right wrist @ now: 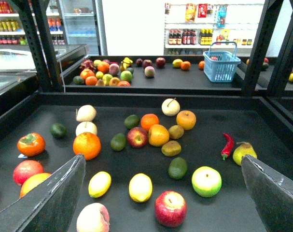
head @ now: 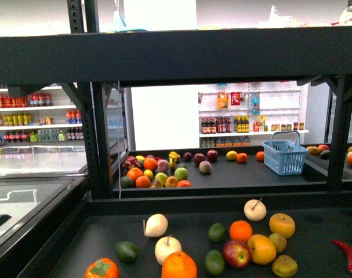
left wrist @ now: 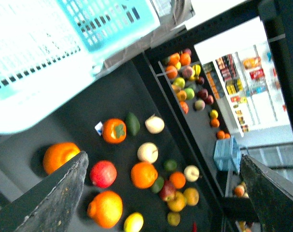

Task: Pick lemon from shelf

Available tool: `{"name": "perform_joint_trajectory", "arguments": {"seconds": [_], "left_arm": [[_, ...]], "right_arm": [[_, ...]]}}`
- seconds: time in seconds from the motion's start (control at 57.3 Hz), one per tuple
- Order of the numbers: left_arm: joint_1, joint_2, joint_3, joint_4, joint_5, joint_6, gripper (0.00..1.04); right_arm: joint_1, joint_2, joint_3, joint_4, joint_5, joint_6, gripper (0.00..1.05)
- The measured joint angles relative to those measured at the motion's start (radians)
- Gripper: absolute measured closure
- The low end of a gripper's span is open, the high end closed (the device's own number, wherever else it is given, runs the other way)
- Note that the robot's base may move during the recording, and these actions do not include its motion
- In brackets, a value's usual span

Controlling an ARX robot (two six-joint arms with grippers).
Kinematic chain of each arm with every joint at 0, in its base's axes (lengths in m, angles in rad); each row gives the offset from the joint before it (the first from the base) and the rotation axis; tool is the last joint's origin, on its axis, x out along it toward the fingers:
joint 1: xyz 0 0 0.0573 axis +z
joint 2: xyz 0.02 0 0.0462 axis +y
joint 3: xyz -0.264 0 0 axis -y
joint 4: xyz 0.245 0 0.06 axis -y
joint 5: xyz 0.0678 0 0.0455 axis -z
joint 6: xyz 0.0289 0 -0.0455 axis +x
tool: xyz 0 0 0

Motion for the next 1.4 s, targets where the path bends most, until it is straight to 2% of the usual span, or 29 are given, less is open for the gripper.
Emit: {"name": "perform_joint_trajectory", "arguments": {"seconds": [0.122, 0.279, 0.576, 0.768, 0.838, 0.995, 1.152, 1.257, 1.397], "left_arm": [[0.027, 0.260, 0.213, 0.019, -0.001, -0.066, 0.08], [0.003, 0.544, 0.479, 0.091, -0.014, -0.189, 0.08], [-0.048, 0.772, 0.756, 0.103, -0.062, -0.260, 0.08], [-0.058, 0.838, 0.841, 0.101, -0.093, -0.264, 0.09], [-0.059, 0.840, 0.843, 0.093, -0.095, -0.262, 0.18], [-0.054, 0.839, 0.828, 0.090, -0.090, -0.249, 0.50], [-0.047, 0.825, 0.791, 0.083, -0.087, -0.233, 0.76], [-0.045, 0.805, 0.776, 0.076, -0.084, -0.251, 0.84], [-0.073, 0.763, 0.771, 0.048, -0.084, -0.175, 0.86]], "right_arm": [[0.000, 0.000, 0.000, 0.000, 0.000, 0.000, 0.07], [0.000, 0.000, 0.000, 0.000, 0.000, 0.000, 0.07], [0.000, 0.000, 0.000, 0.000, 0.000, 0.000, 0.07], [0.000, 0.000, 0.000, 0.000, 0.000, 0.000, 0.07], [0.000, 0.000, 0.000, 0.000, 0.000, 0.000, 0.07], [0.000, 0.000, 0.000, 0.000, 0.000, 0.000, 0.07], [0.000, 0.000, 0.000, 0.000, 0.000, 0.000, 0.07], [0.000, 0.000, 0.000, 0.000, 0.000, 0.000, 0.07], [0.000, 0.000, 0.000, 0.000, 0.000, 0.000, 0.07]]}}
